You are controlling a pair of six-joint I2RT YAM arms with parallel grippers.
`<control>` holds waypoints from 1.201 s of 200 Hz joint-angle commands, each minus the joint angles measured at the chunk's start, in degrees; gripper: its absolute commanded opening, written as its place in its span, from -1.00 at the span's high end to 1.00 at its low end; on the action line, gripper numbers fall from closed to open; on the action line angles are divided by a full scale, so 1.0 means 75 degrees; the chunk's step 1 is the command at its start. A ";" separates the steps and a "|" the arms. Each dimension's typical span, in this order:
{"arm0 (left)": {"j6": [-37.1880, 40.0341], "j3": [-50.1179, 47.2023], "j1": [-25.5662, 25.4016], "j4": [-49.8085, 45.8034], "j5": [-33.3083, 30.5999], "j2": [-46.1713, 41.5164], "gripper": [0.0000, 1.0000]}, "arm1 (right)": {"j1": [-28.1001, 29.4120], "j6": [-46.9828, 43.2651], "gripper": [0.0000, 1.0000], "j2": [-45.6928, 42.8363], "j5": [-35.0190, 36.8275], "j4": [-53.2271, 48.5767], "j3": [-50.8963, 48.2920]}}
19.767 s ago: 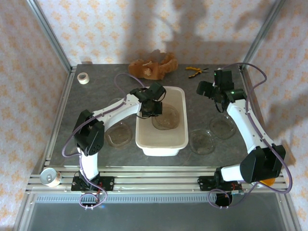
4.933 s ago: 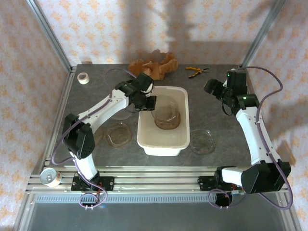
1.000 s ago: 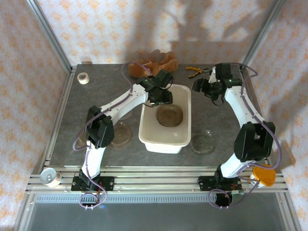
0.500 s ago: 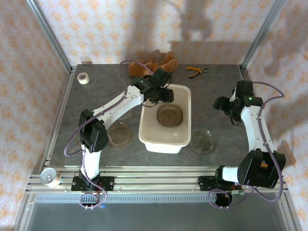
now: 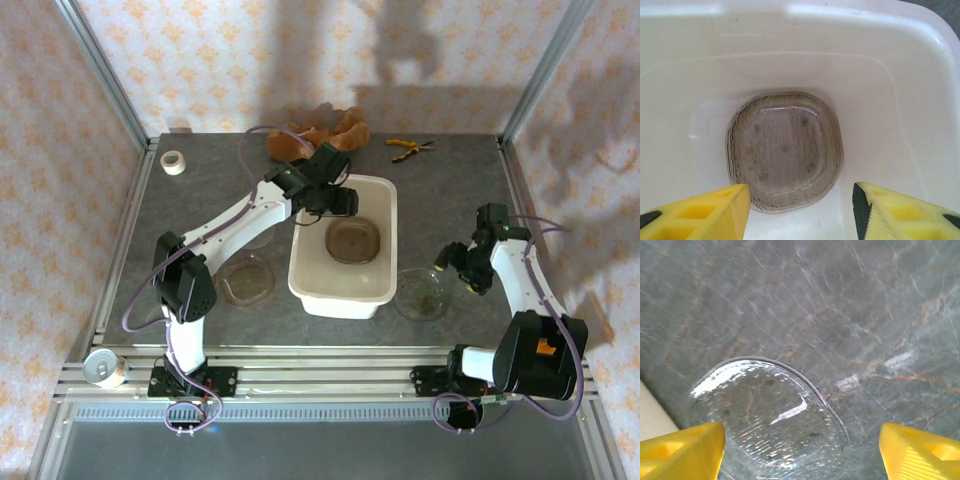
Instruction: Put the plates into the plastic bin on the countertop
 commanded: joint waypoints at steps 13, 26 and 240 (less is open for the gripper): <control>0.0230 -0.0224 0.0036 0.0283 0.0193 -0.0337 -0.16 | 0.0208 0.0577 -0.61 0.0025 0.0416 0.0022 -0.0116; 0.0264 -0.0265 0.0048 0.0300 0.0204 -0.0366 -0.16 | 0.0315 0.0616 -0.61 0.0296 0.0434 0.0197 -0.0215; 0.0321 -0.0821 0.0295 0.0407 0.0115 -0.0953 -0.17 | 0.0824 0.0739 0.18 0.1943 -0.0255 0.1865 -0.0915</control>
